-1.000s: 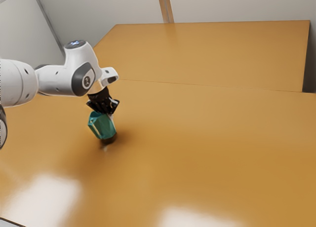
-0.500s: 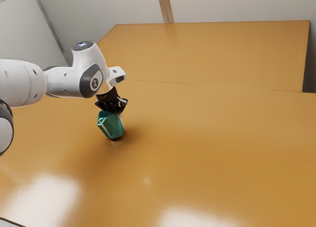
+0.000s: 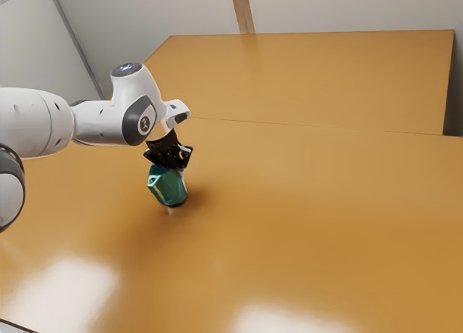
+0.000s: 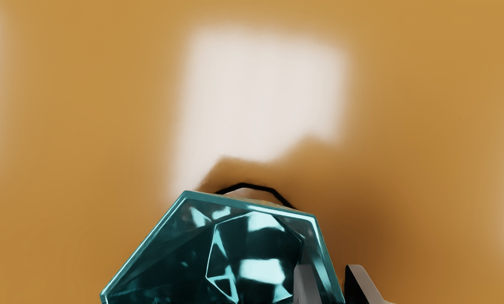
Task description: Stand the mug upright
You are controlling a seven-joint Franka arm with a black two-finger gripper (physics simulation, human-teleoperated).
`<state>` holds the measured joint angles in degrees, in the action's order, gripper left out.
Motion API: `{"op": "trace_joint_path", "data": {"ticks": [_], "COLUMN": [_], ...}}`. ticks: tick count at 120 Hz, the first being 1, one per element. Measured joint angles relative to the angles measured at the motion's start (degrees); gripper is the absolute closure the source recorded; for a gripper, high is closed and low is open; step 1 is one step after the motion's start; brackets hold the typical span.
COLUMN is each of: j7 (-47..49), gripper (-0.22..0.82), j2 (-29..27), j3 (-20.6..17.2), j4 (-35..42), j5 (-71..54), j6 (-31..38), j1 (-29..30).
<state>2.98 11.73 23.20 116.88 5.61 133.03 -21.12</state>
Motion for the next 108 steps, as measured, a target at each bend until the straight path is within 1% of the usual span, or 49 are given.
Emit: {"op": "trace_joint_path", "data": {"ticks": [7, 16, 29, 45, 59, 77, 80, 87, 91, 97, 108], "j7": [-0.2, -0.3, -0.5, -0.6, -0.4, -2.6, -3.2, -4.7, -5.6, -6.9, -9.0], "gripper": [0.59, 0.46, 0.30, 0.17, 0.10, 0.05, 0.05, 0.03, 0.03, 0.02, 0.02], "j2": [0.0, -0.1, -0.1, -0.3, -0.9, -5.7, -6.1, -6.5, -6.6, -6.7, -6.7], "j3": [0.0, 0.0, 0.0, 0.1, 0.1, 0.1, -0.5, -5.3, -7.0, -8.1, -8.8], "j4": [0.0, -0.2, -2.9, -6.1, -9.1, -14.0, -15.6, -19.9, -22.1, -24.9, -28.9], "j5": [0.3, 0.5, 1.9, 3.0, 3.3, 2.4, 1.8, 0.2, -0.4, -1.2, -2.8], "j6": [-0.2, -0.5, -3.5, -7.8, -12.3, -18.6, -19.9, -22.9, -24.6, -27.0, -31.1], "j1": [0.0, 0.0, 0.0, 0.0, 0.0, 0.7, 1.4, 6.1, 7.8, 8.9, 9.7]}}
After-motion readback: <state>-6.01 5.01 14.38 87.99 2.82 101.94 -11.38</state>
